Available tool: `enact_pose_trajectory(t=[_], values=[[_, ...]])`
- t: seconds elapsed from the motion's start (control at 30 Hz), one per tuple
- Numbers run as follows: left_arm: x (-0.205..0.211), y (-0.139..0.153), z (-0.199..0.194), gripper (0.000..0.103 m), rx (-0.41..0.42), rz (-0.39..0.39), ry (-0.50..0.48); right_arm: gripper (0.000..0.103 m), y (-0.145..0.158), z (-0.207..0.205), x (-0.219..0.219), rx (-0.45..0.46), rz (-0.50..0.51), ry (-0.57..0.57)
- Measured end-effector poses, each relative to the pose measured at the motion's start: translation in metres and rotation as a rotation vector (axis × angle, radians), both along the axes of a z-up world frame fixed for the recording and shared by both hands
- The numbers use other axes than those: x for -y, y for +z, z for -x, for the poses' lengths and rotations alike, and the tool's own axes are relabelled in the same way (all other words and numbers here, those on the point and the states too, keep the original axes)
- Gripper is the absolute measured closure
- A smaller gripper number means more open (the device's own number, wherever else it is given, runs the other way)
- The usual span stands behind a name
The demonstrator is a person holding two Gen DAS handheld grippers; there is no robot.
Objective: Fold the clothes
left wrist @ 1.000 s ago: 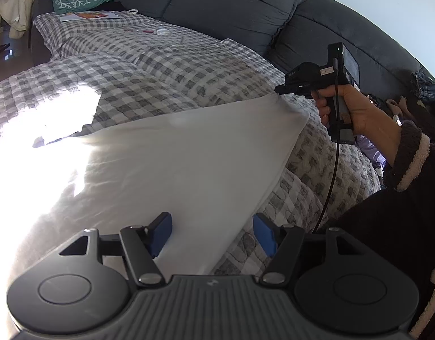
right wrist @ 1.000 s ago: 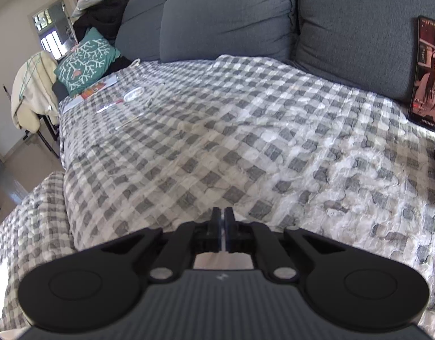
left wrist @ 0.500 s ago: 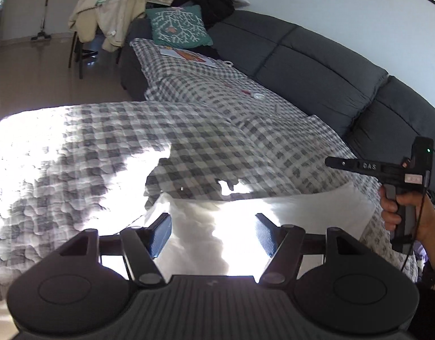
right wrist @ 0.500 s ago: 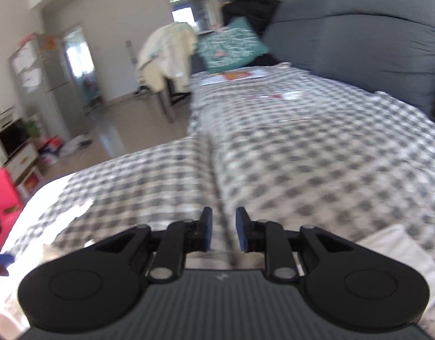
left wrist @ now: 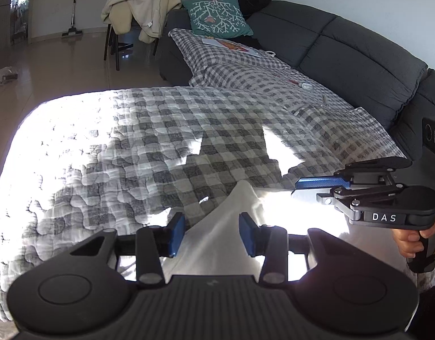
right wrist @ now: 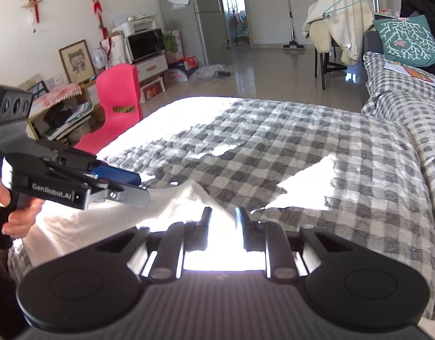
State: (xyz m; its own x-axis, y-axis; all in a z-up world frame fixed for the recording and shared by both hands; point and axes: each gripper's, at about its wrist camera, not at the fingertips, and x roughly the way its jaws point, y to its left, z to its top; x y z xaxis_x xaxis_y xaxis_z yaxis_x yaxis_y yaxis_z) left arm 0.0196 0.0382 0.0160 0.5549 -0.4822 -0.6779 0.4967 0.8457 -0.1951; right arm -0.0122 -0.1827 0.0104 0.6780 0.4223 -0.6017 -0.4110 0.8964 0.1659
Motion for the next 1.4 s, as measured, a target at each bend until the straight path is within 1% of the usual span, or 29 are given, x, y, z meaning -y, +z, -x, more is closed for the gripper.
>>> enact_pose_trajectory(t=[0.03,0.07,0.13,0.23,0.3,0.37,0.4,0.43,0.47,0.53,0.6,0.67,0.77,0.87,0.9,0.93,0.97,1.0,1.03,1.07,1.1,1.13,1.2,1.23,1.27,1.33,1.4], values=[[-0.001,-0.002,0.0,0.067,-0.002,-0.009,0.0,0.085,-0.002,0.0,-0.003,-0.005,0.004,0.009],[-0.001,-0.003,0.0,0.067,0.001,-0.016,-0.003,0.093,-0.003,0.002,-0.004,-0.007,0.006,0.019],[-0.001,-0.004,0.002,0.067,0.017,-0.036,-0.012,0.102,-0.005,0.005,-0.004,0.01,0.017,0.015],[0.0,-0.005,0.003,0.068,0.028,-0.053,-0.011,0.103,-0.005,0.003,0.0,0.036,0.019,-0.055],[0.0,-0.006,0.003,0.068,0.03,-0.059,-0.002,0.103,-0.01,-0.001,-0.002,0.033,0.043,-0.099],[0.003,-0.005,0.003,0.068,0.031,-0.062,0.008,0.101,-0.017,-0.002,-0.009,0.039,0.082,-0.108],[0.004,-0.004,0.004,0.068,0.032,-0.059,0.014,0.1,-0.015,-0.001,-0.009,0.043,0.083,-0.118],[0.004,-0.001,0.005,0.068,0.035,-0.049,0.023,0.09,-0.011,0.001,-0.007,0.045,0.076,-0.137],[0.004,0.002,0.005,0.069,0.038,-0.039,0.031,0.083,-0.006,0.004,-0.002,0.055,0.07,-0.16],[0.002,0.01,0.008,0.069,0.051,0.012,0.031,0.08,0.004,0.01,0.009,0.072,0.061,-0.214],[0.004,0.017,0.012,0.069,0.058,0.075,0.0,0.073,0.015,0.018,0.029,0.075,0.058,-0.313],[0.008,0.022,0.016,0.069,0.059,0.13,-0.041,0.07,0.021,0.027,0.054,0.051,0.046,-0.422],[0.025,0.02,0.021,0.069,0.037,0.161,-0.123,0.07,0.025,0.048,0.099,-0.005,0.035,-0.583],[0.046,0.013,0.025,0.069,0.012,0.147,-0.168,0.069,0.023,0.072,0.138,-0.05,0.035,-0.707],[0.053,0.009,0.025,0.068,0.002,0.12,-0.16,0.069,0.023,0.08,0.151,-0.061,0.03,-0.751],[0.06,0.003,0.021,0.066,-0.016,0.054,-0.112,0.066,0.023,0.089,0.165,-0.074,0.02,-0.806],[0.065,-0.002,0.018,0.073,-0.024,-0.007,-0.057,0.065,0.023,0.098,0.18,-0.086,0.01,-0.862],[0.065,-0.004,0.018,0.074,-0.008,-0.021,-0.028,0.064,0.023,0.108,0.194,-0.098,0.0,-0.92],[0.064,-0.001,0.019,0.074,-0.001,-0.008,-0.015,0.064,0.022,0.119,0.209,-0.107,-0.01,-0.979],[0.063,0.002,0.019,0.074,-0.014,0.008,-0.005,0.064,0.021,0.13,0.224,-0.117,-0.02,-1.039],[0.061,0.005,0.02,0.074,-0.02,0.042,-0.004,0.064,0.02,0.141,0.238,-0.127,-0.03,-1.099],[0.059,0.01,0.024,0.072,-0.016,0.082,-0.015,0.064,0.019,0.151,0.252,-0.137,-0.04,-1.157],[0.056,0.016,0.03,0.065,-0.007,0.109,-0.034,0.063,0.016,0.168,0.272,-0.162,-0.056,-1.244],[0.056,0.018,0.033,0.056,-0.001,0.116,-0.041,0.063,0.013,0.176,0.281,-0.177,-0.071,-1.282],[0.056,0.02,0.036,0.049,0.007,0.112,-0.048,0.063,0.011,0.181,0.287,-0.185,-0.089,-1.302],[0.058,0.022,0.042,0.049,0.01,0.104,-0.065,0.063,0.006,0.19,0.299,-0.203,-0.127,-1.343],[0.062,0.022,0.047,0.049,0.003,0.1,-0.084,0.063,0.001,0.192,0.303,-0.217,-0.143,-1.353]])
